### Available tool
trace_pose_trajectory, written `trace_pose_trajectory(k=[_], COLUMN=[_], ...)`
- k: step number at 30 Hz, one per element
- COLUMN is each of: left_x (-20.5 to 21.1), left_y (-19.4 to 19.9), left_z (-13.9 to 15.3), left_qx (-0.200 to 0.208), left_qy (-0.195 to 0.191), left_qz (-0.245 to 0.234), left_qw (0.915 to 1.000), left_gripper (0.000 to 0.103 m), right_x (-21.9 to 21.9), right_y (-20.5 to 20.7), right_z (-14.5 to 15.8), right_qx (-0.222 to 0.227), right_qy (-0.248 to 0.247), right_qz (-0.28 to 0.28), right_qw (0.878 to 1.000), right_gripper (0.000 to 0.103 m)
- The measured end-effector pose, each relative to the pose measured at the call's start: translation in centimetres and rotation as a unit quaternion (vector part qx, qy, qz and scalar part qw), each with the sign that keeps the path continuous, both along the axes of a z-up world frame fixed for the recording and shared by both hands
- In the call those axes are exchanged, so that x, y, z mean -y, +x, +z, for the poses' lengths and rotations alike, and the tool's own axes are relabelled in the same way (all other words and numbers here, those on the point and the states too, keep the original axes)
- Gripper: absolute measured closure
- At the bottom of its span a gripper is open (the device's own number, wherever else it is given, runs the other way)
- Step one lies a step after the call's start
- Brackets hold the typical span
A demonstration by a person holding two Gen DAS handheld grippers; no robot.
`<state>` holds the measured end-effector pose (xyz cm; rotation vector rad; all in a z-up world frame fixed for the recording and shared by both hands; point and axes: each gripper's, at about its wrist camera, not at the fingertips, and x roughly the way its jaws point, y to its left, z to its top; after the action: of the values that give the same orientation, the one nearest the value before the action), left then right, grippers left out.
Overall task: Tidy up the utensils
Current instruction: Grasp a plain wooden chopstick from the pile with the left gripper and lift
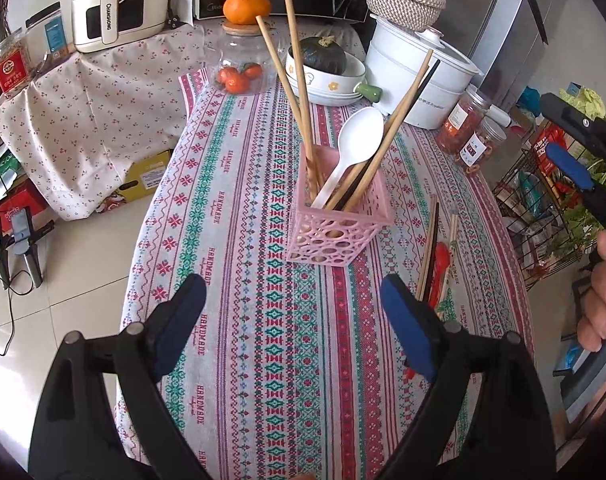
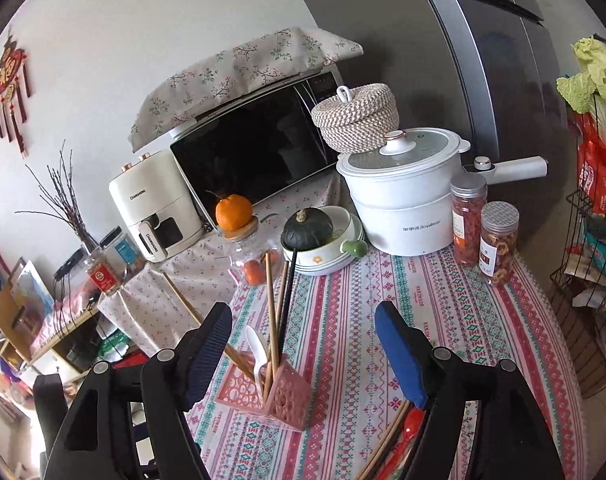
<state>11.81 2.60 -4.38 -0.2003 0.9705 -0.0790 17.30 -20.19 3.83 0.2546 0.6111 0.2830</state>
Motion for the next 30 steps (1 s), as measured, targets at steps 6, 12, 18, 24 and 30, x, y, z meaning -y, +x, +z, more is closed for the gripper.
trace_pose_trajectory(k=[6, 12, 18, 24, 30], left_x=[2.4, 5.4, 9.4, 15.3, 18.9], left_y=[-0.2, -0.3, 0.3, 2.2, 7.6], left_z=[-0.6, -1.4, -1.9, -1.7, -3.4], left_qx=[-0.006, -0.014, -0.037, -0.03, -0.086], left_qy=[0.023, 0.053, 0.051, 0.081, 0.079], left_qz=[-0.026, -0.065, -0.101, -0.15, -0.148], left_qw=[0.9994, 0.9964, 0.9929, 0.985, 0.9822], left_gripper=[0.014, 0.014, 0.014, 0.015, 0.045], right_x=[3.5, 6.7, 10.3, 12.4, 13.4], right_y=[-0.2, -0.5, -0.8, -0.3, 0.2], right_z=[-2.3, -5.8, -8.6, -9.9, -10.9], right_qx=[-0.067, -0.145, -0.225, -0.26, -0.275], right_qy=[-0.041, -0.103, -0.11, -0.11, -0.137], right_qz=[-0.026, -0.043, -0.068, -0.08, -0.081], right_qw=[0.997, 0.983, 0.966, 0.956, 0.948], right_gripper=[0.017, 0.017, 0.017, 0.017, 0.017])
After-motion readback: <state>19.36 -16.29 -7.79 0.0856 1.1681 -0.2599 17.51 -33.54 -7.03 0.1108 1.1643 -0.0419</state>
